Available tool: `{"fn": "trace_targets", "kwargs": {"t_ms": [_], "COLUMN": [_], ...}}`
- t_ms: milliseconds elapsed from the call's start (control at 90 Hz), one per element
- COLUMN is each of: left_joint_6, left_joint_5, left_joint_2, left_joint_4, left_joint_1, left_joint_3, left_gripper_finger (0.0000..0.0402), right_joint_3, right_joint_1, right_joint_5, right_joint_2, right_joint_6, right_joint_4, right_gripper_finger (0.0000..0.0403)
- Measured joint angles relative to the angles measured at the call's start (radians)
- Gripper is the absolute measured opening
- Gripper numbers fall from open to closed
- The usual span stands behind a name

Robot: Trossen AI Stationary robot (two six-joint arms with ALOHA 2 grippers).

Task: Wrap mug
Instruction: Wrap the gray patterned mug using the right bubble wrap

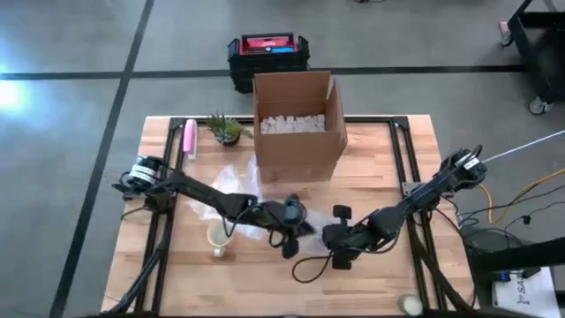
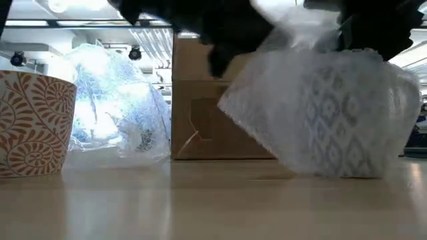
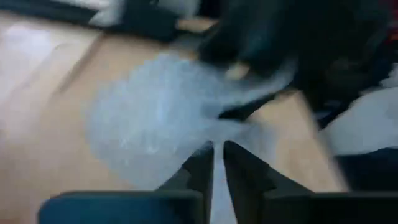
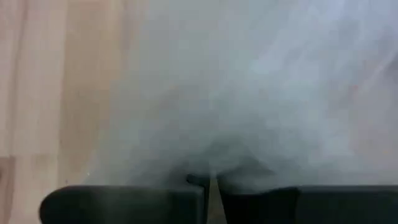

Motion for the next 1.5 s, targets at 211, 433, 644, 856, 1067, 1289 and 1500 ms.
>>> {"fn": "trace_targets", "kwargs": {"t_ms": [211, 433, 644, 856, 1067, 1289, 1500], "left_joint_6": [0.025, 0.055, 0.054, 0.026, 0.022, 0.027, 0.025], "left_joint_5": [0.057, 0.049, 0.045, 0.062, 0.093, 0.073, 0.068], "left_joint_2": [0.186, 0.259, 0.261, 0.247, 0.212, 0.195, 0.100], "left_joint_4": [-0.147, -0.325, -0.329, -0.356, -0.490, -0.546, -0.539], "left_joint_1": [0.000, 0.002, 0.005, 0.002, -0.007, -0.003, -0.002], "left_joint_3": [0.224, 0.386, 0.393, 0.390, 0.385, 0.386, 0.399], "left_gripper_finger": [0.0007, 0.0002, 0.0001, 0.0003, 0.0001, 0.0001, 0.0002], "right_joint_3": [0.074, 0.270, 0.282, 0.138, 0.049, 0.048, 0.037], "right_joint_1": [0.000, 0.007, 0.004, -0.017, -0.017, -0.020, -0.015], "right_joint_5": [-0.038, -0.132, -0.007, -0.127, -0.147, -0.115, -0.147], "right_joint_2": [-0.015, -0.048, -0.064, -0.008, -0.008, -0.007, 0.004], "right_joint_6": [-0.019, -0.018, -0.106, -0.080, -0.058, -0.050, 0.009], "right_joint_4": [-0.141, -0.485, -0.358, -0.240, -0.060, -0.061, -0.195], "right_gripper_finger": [0.0007, 0.0007, 0.0007, 0.0007, 0.0007, 0.0007, 0.0007]}}
